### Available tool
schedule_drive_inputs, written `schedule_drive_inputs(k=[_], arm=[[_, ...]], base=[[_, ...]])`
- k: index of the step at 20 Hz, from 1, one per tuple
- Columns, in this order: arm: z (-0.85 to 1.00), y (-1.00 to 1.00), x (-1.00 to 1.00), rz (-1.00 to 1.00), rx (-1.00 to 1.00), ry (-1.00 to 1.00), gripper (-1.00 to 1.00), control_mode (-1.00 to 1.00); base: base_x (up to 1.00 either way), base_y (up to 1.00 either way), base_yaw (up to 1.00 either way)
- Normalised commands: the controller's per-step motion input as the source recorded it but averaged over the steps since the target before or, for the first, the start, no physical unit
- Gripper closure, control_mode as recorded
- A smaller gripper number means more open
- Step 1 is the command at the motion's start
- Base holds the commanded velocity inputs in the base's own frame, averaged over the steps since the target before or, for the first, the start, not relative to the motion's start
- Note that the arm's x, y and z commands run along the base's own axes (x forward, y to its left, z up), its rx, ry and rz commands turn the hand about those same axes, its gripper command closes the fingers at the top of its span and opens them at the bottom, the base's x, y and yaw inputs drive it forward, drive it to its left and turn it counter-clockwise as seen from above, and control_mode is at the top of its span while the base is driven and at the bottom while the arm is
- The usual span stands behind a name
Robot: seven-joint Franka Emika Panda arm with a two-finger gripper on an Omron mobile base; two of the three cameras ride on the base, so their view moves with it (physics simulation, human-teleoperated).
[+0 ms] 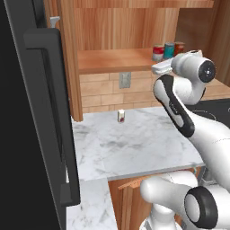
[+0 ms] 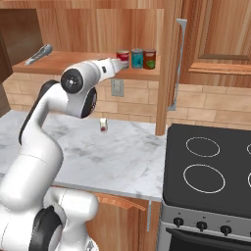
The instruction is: Pick the cans from the counter and place them in their designated side in the cabinet.
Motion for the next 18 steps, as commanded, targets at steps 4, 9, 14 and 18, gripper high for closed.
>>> schedule_drive_inputs(k=[4, 9, 14, 18], arm=[[-0.11, 0.42, -0.72, 0.03, -0.15, 0.11, -1.0, -1.0], [-0.19, 0.32, -0.78, 0.03, -0.16, 0.03, -1.0, -1.0], [-0.25, 0.11, -0.84, 0.04, -0.1, -0.09, -1.0, -1.0], [-0.27, 0.01, -0.85, 0.04, -0.07, -0.11, -1.0, -1.0]], base=[[0.0, 0.0, 0.0], [0.0, 0.0, 0.0], [0.0, 0.0, 0.0], [0.0, 0.0, 0.0]])
